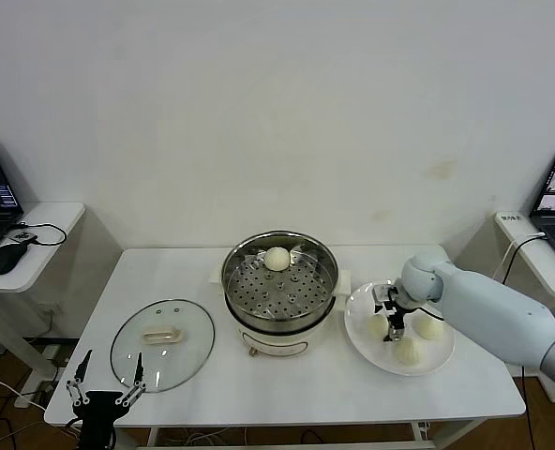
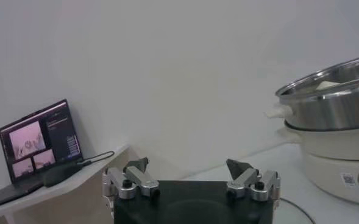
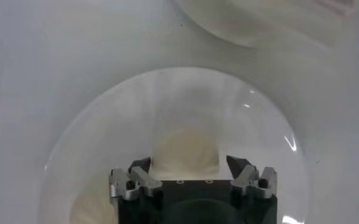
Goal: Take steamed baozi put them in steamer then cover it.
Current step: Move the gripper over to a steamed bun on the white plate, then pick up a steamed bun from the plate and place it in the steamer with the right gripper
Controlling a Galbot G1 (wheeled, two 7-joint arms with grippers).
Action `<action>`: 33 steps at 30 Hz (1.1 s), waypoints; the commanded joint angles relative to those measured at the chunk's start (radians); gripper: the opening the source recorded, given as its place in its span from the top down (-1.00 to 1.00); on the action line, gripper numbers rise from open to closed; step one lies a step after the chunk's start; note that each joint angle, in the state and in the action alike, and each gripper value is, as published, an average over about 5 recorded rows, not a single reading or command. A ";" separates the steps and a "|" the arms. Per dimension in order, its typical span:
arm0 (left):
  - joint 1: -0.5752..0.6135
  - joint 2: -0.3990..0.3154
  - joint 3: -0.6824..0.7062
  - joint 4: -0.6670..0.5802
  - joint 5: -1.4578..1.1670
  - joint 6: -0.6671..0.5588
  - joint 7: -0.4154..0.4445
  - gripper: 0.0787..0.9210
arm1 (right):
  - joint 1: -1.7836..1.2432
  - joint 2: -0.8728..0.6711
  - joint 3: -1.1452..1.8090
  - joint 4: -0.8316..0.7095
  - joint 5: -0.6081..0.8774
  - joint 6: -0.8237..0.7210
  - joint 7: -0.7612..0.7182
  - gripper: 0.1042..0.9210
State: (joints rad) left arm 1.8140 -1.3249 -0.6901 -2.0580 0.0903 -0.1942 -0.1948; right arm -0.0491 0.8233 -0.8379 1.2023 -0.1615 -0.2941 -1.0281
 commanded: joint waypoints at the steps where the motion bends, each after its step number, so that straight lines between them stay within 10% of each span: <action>1: 0.000 0.000 0.000 -0.002 0.001 0.000 0.000 -0.77 | -0.015 0.021 0.011 -0.028 -0.013 -0.002 0.001 -0.43; 20: -0.018 0.011 0.010 -0.005 -0.007 0.001 0.000 -0.77 | 0.435 -0.215 -0.142 0.260 0.300 -0.071 -0.066 -0.23; 33: -0.032 0.024 0.018 -0.008 -0.014 0.003 0.001 -0.77 | 0.707 0.086 -0.302 0.275 0.574 -0.233 0.053 -0.26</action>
State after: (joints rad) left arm 1.7830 -1.3012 -0.6726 -2.0669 0.0767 -0.1915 -0.1935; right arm 0.5114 0.8115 -1.0703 1.4389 0.2760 -0.4614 -1.0124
